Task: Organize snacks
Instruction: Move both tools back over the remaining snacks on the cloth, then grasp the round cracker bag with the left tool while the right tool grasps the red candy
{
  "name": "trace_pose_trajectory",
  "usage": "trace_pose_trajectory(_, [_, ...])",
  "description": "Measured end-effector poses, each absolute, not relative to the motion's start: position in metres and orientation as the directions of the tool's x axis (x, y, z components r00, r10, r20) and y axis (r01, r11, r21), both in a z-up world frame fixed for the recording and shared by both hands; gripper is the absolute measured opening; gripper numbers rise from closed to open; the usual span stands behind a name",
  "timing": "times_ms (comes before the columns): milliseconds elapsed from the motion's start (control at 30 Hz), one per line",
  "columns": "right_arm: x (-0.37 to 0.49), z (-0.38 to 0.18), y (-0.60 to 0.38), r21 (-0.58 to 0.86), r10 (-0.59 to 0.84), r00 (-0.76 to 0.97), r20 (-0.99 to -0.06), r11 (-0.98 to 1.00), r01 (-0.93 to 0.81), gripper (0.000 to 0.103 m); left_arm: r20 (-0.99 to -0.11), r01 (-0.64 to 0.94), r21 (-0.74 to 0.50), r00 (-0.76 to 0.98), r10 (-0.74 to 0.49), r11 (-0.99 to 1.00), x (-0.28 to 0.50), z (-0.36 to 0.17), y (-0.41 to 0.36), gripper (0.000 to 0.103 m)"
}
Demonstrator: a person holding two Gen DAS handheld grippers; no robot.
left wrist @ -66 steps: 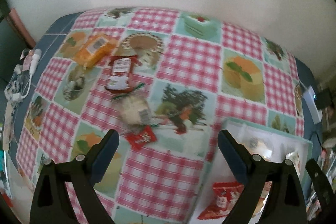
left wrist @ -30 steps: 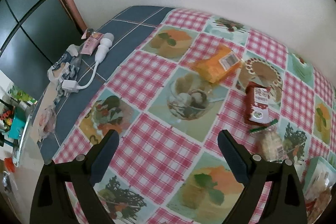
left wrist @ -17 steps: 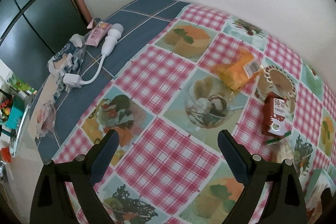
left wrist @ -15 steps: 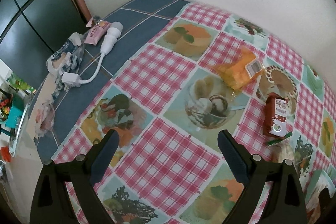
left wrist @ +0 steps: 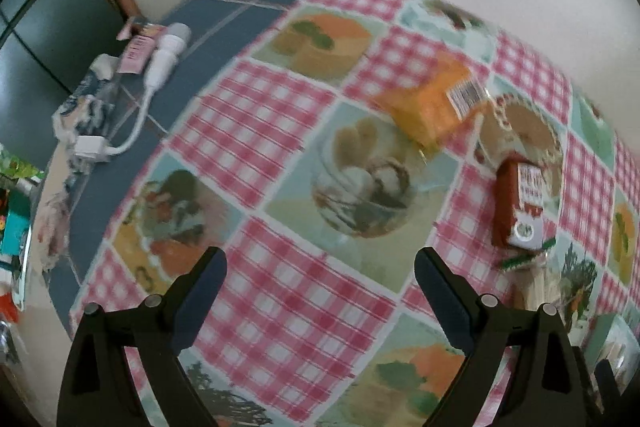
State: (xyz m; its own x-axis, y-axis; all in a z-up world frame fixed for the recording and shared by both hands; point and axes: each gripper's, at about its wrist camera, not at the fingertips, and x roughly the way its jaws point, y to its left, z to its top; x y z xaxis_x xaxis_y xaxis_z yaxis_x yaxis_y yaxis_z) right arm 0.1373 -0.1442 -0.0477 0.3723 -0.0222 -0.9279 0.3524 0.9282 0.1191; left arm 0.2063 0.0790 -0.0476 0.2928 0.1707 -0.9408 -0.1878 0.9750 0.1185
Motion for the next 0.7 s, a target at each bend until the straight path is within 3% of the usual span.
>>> trace_pose_trajectory(333, [0.141,-0.067,-0.126,0.108,0.004,0.342,-0.940,0.953,0.284,0.100,-0.959,-0.128,0.146,0.227,0.172,0.981,0.207,-0.074,0.060,0.095])
trace_pose_trajectory(533, [0.143,-0.077,-0.117,0.089,0.001,0.328,-0.945,0.963,0.254,0.089,-0.960,-0.135,0.138,0.225,0.166,0.981,0.209,-0.074,0.063,0.095])
trace_pose_trajectory(700, [0.144,-0.080,-0.110,0.088,0.010,0.337,-0.941,0.972,0.216,0.071,-0.960,-0.132,0.129,0.232,0.157,0.983,0.210,-0.074,0.064,0.095])
